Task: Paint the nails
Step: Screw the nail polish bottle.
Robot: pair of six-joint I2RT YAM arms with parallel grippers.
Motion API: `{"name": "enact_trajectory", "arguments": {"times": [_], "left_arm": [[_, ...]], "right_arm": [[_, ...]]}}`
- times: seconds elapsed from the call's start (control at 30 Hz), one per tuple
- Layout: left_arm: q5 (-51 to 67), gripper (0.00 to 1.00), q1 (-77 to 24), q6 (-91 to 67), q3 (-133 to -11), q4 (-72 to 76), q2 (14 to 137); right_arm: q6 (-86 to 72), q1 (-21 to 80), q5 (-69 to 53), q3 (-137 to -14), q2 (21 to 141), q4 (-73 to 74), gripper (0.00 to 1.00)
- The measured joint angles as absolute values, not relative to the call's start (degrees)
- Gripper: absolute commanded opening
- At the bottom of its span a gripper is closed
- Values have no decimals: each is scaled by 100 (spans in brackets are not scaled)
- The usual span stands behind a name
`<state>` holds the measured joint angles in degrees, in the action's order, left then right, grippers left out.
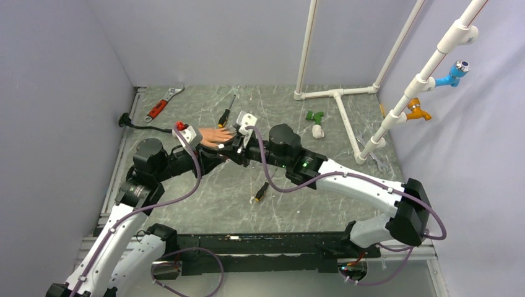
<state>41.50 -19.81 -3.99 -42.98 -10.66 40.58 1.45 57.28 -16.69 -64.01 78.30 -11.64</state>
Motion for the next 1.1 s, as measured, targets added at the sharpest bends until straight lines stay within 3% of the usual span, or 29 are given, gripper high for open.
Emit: {"name": "enact_trajectory", "arguments": {"times": [0.4,0.5,0.67,0.77,1.1], "left_arm": [[3437,0,-1981,-390,-4298,-1203,3951],[3409,0,-1986,-390,-4298,-1199,3951],[3389,0,-1986,-388,-4298,-1190,3953],[3378,0,-1986,-373,-4298,-1236,3938],[3312,0,-1992,-366,-4298,-1181,3913]], "right_arm": [[108,6372,419,-6617,8132,-1253,4],[71,6401,556,-6617,8132,-1253,17],[-69,6401,556,-6617,8125,-1203,52],[-174,6344,550,-6617,8066,-1100,65],[-405,5970,-545,-6615,7570,-773,70]]}}
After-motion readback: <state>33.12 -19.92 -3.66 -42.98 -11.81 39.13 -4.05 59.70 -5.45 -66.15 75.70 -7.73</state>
